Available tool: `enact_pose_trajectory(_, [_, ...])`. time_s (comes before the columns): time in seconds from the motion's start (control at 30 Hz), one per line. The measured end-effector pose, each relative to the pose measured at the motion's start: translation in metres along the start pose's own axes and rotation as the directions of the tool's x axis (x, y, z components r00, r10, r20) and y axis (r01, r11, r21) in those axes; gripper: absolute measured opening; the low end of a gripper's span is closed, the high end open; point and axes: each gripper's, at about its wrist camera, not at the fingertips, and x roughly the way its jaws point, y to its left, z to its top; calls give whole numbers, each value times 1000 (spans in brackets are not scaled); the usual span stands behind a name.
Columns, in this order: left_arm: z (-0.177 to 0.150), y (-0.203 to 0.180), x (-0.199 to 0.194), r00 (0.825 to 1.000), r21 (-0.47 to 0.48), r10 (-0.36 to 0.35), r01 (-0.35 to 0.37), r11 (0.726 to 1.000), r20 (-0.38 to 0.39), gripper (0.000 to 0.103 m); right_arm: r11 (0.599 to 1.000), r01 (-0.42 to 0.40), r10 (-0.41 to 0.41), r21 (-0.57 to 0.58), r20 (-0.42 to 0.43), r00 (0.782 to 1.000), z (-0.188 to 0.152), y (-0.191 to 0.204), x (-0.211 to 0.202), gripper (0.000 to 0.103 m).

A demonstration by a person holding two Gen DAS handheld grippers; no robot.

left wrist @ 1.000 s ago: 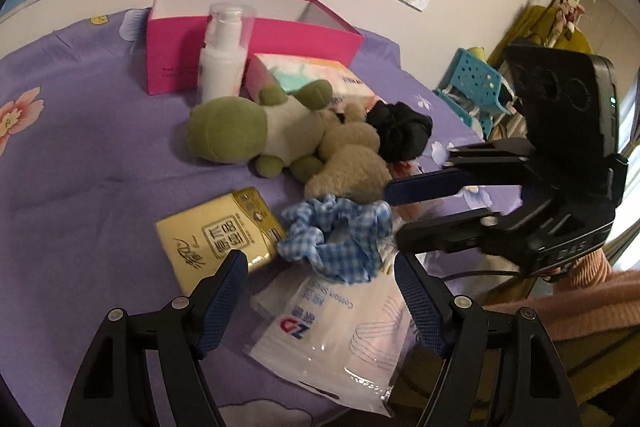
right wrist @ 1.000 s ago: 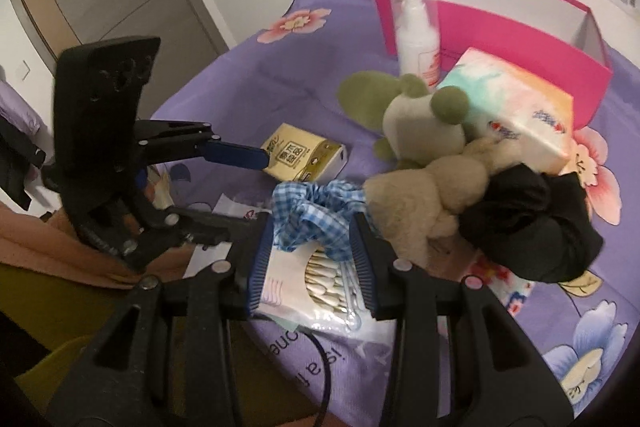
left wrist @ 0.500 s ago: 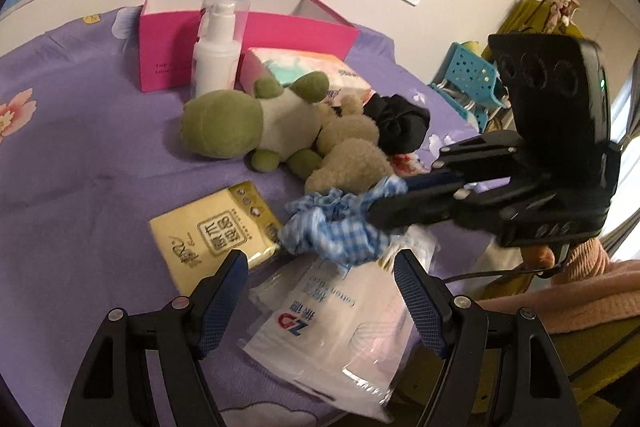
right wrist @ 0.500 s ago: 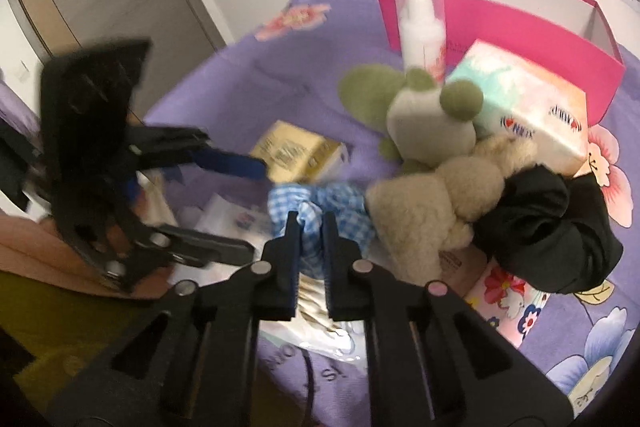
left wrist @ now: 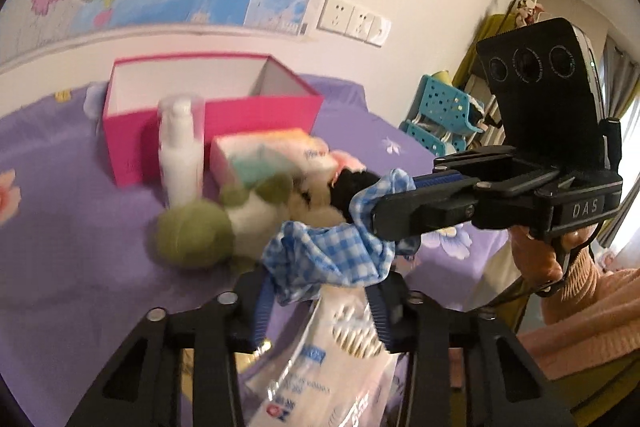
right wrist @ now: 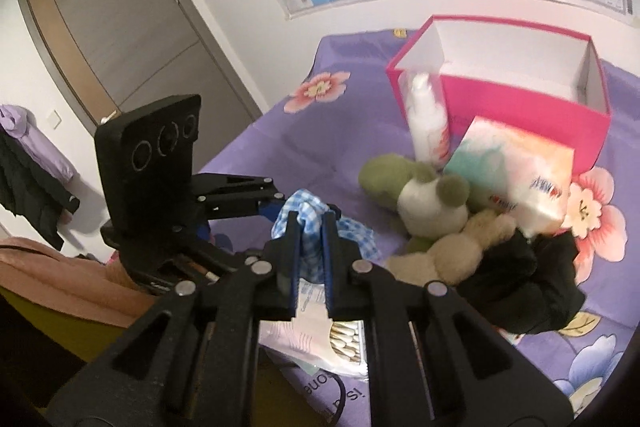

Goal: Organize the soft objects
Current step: 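Grasp the blue gingham scrunchie with the left gripper, then carry the scrunchie over the pink box and open the left gripper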

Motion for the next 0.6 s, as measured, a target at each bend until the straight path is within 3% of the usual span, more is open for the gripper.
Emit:
enact_pose_trajectory(0.17, [28, -1, -6, 999, 52, 18, -21, 998, 48, 28, 1000, 15, -15, 0, 61, 998, 16, -3, -17, 11])
enact_pose_trajectory(0.6, [119, 23, 6, 990, 42, 60, -66, 997, 124, 27, 993, 114, -107, -25, 196, 975, 82, -23, -47, 11])
